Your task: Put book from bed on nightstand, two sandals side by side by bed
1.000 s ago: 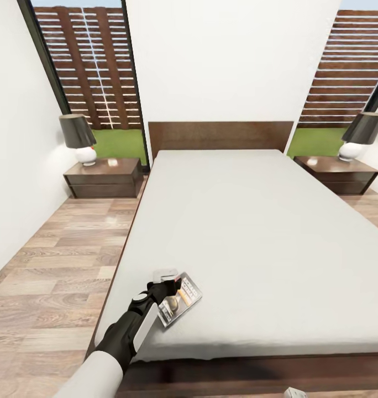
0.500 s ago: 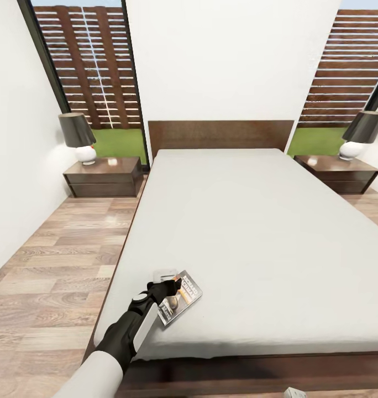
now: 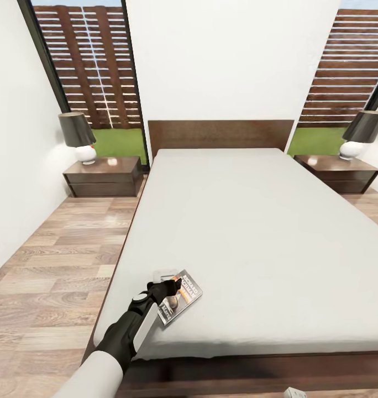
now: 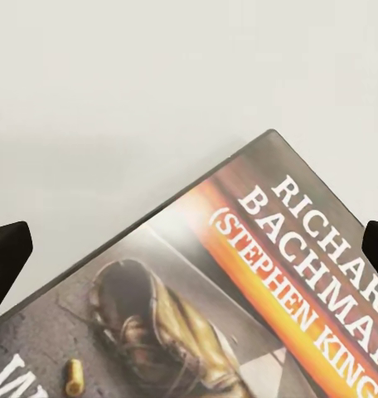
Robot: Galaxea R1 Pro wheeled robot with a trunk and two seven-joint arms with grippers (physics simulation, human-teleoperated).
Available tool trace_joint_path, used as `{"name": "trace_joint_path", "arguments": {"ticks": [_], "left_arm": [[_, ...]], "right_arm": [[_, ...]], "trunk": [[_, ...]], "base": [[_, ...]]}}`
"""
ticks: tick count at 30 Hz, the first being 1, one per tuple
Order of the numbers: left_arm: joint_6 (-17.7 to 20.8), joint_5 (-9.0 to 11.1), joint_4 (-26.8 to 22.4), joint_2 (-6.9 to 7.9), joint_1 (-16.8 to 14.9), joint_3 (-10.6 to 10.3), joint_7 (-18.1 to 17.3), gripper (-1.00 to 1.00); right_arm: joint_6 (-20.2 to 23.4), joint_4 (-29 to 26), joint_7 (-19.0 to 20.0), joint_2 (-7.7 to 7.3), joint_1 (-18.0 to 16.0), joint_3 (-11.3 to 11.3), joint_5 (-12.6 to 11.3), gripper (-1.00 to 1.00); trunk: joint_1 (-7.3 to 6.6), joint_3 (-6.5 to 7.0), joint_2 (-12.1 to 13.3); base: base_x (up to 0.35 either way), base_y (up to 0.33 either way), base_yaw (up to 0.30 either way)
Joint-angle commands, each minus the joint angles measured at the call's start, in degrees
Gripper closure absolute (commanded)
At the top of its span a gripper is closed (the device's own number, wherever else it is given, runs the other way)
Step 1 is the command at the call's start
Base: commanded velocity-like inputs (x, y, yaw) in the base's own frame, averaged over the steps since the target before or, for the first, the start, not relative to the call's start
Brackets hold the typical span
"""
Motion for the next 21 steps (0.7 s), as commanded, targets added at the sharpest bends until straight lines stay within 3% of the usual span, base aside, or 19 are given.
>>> {"name": "trace_joint_path", "arguments": {"ticks": [1, 21], "left_arm": [[0.26, 0.60, -0.09, 0.00, -0.02, -0.11, 0.42, -1.00], [0.17, 0.66, -0.18, 0.00, -0.02, -0.05, 0.48, -1.00]], "right_arm": [[0.60, -0.02, 0.19, 0.01, -0.01, -0.18, -0.47, -1.00], [0.60, -0.02, 0.19, -0.01, -0.01, -0.18, -0.47, -1.00]], "trunk": [[-0.01, -0.05, -0.02], [-0.01, -0.05, -0.02]], "base": [[0.000, 0.000, 0.000], [0.064, 0.000, 0.000]]}}
